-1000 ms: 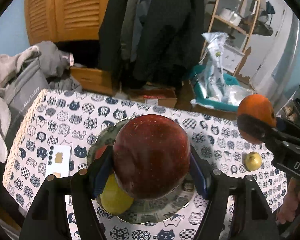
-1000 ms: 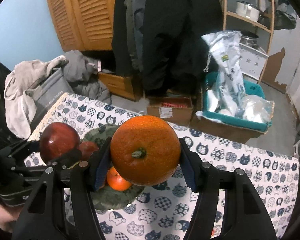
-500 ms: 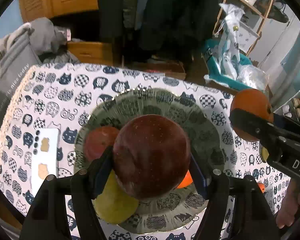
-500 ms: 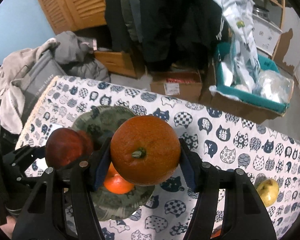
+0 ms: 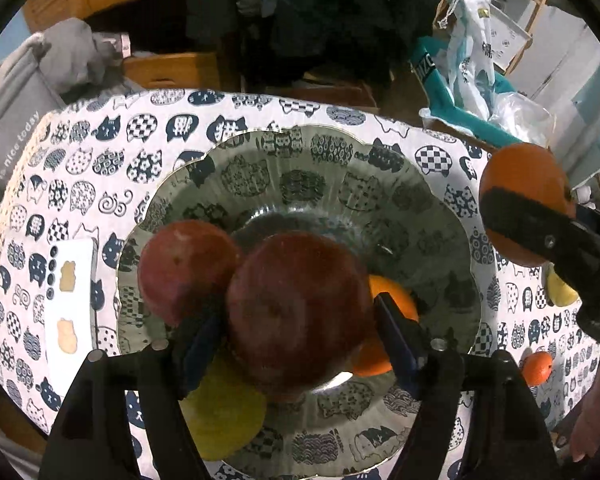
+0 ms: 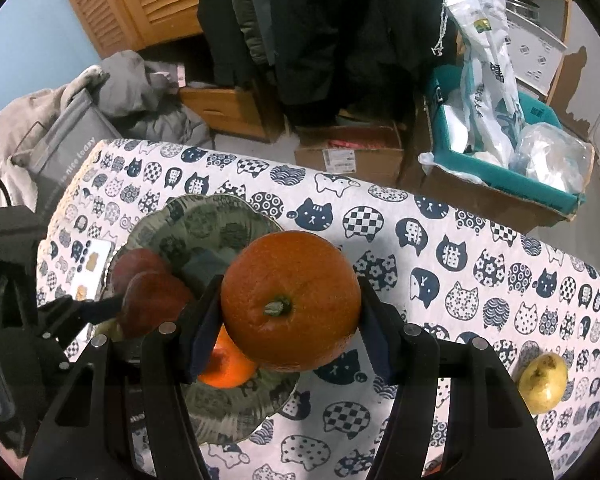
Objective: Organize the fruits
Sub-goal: 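Lower the apple and orange into the bowl and open both tools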
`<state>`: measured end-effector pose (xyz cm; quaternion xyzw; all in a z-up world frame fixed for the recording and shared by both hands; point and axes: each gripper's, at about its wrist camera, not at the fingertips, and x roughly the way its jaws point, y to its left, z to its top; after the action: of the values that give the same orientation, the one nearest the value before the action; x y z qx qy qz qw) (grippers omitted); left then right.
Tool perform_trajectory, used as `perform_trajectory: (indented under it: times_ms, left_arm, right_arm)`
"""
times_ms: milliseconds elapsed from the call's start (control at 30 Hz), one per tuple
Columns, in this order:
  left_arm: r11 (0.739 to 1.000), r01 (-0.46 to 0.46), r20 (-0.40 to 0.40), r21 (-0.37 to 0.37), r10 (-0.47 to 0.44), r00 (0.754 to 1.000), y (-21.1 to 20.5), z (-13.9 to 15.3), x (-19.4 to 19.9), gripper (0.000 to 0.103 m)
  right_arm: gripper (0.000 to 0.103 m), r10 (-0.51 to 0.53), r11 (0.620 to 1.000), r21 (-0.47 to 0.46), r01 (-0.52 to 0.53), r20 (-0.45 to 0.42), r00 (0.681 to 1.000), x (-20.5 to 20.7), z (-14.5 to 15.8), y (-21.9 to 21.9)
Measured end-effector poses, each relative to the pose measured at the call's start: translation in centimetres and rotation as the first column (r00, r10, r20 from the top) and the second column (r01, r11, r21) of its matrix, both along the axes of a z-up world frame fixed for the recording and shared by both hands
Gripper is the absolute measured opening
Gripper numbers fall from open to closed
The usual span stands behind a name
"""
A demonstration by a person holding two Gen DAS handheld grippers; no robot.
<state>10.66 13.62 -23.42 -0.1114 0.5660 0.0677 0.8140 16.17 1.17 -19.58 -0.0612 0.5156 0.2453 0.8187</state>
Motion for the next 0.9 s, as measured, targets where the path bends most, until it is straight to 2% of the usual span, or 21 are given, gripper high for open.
perform_trajectory:
  times_ms: [133, 400, 700, 900]
  left_arm:
    - [1.0, -0.021, 0.011, -0.015, 0.021, 1.0, 0.6, 0.4, -0.2, 0.082]
    - [0.997, -0.058, 0.025, -0.053, 0.059, 0.998, 2.1, 1.1, -1.2, 0.082]
    - [0.994, -0.096, 0.068, -0.05, 0.099, 0.993, 4.0, 3.2, -3.4, 0.082]
    - [0.989, -0.141, 0.077, -0.034, 0.143, 0.987, 5.8, 3.4, -4.7, 0.082]
  right_arm:
    - [0.063, -0.003, 1.0, 0.006, 0.003, -0.003, 1.0, 0.2, 0.0, 0.0]
    - [0.063, -0.002, 1.0, 0.018, 0.003, -0.027, 1.0, 0.6, -0.6, 0.5]
    - [0.063, 0.051, 0.999, 0.022, -0.05, -0.071, 0.996, 0.2, -2.3, 3.0]
    - [0.063, 0.089, 0.996, -0.02, -0.091, -0.086, 0.992, 0.0, -4.0, 4.9]
